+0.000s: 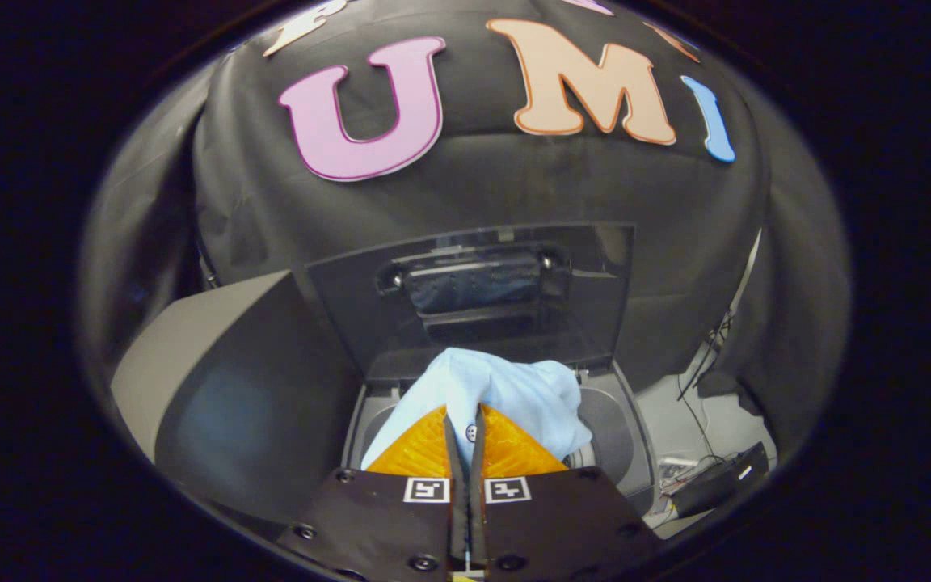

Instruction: Put the clothes into the washing machine and then close the washing machine lid.

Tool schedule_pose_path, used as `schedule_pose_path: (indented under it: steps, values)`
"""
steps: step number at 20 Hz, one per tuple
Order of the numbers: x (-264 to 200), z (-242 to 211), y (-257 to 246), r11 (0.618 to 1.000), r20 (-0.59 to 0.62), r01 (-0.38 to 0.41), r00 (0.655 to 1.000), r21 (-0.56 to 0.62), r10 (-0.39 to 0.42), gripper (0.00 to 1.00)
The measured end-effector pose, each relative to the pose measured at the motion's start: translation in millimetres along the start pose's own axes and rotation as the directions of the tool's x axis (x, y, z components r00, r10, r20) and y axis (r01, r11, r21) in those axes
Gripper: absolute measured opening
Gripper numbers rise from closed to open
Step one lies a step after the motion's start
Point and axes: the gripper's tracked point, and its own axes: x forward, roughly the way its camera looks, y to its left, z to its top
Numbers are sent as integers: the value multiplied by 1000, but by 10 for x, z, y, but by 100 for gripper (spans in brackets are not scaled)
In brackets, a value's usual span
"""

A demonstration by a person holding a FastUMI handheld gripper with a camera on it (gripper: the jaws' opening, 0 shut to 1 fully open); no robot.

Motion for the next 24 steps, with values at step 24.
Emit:
schedule_pose_path:
  steps: [24]
  values:
    - [357, -482, -272, 983, -37, 41, 998, -180, -48, 31]
